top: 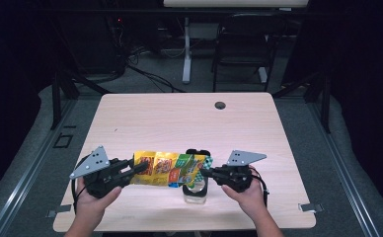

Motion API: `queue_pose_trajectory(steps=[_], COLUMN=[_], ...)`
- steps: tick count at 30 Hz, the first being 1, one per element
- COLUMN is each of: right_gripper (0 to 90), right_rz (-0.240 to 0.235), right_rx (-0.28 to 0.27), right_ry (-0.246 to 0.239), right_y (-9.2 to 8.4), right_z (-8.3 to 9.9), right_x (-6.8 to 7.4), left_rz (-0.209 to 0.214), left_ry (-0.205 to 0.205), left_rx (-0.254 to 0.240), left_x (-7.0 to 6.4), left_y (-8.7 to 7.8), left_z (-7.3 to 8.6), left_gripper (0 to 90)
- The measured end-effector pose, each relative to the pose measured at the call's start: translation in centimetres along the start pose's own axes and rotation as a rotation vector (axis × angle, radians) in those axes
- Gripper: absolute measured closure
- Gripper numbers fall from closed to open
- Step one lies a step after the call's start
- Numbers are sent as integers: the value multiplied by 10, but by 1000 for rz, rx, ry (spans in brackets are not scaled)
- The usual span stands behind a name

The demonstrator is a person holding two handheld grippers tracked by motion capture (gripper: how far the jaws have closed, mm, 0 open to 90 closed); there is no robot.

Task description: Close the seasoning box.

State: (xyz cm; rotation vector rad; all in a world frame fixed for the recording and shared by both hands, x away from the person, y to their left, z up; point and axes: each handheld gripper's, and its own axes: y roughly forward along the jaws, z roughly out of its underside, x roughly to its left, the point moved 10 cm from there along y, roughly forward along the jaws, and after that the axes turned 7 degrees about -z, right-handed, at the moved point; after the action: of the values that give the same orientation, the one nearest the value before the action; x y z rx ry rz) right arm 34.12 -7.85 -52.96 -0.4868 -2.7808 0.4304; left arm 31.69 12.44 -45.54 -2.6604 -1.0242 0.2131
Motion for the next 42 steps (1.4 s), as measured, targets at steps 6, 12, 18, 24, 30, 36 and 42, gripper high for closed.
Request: queue_pose_trajectory(steps=[6,12,18,24,30,36,42], right_gripper=[900,900,897,894,896,895,898], right_rz=[15,25,8,-8,-22,-30,-34], right_rx=[-5,-5,9,14,17,21,17], right_ry=[-2,-3,-7,-3,-3,2,8], right_y=[-3,-4,-5,-6,-7,-8,-8], right_z=[0,1,4,7,8,10,10], right_x=[-3,-5,-5,-5,-5,-5,-4], left_rz=[23,22,29,35,37,40,30], left_ry=[10,28,27,34,33,37,33], left_rx=[1,3,0,-1,1,5,4], left_x=[-4,-7,-9,-12,-12,-14,-12], left_y=[3,7,7,7,7,7,6], left_z=[-4,-6,-6,-7,-7,-8,-7], left_gripper=[772,772,775,778,778,776,775])
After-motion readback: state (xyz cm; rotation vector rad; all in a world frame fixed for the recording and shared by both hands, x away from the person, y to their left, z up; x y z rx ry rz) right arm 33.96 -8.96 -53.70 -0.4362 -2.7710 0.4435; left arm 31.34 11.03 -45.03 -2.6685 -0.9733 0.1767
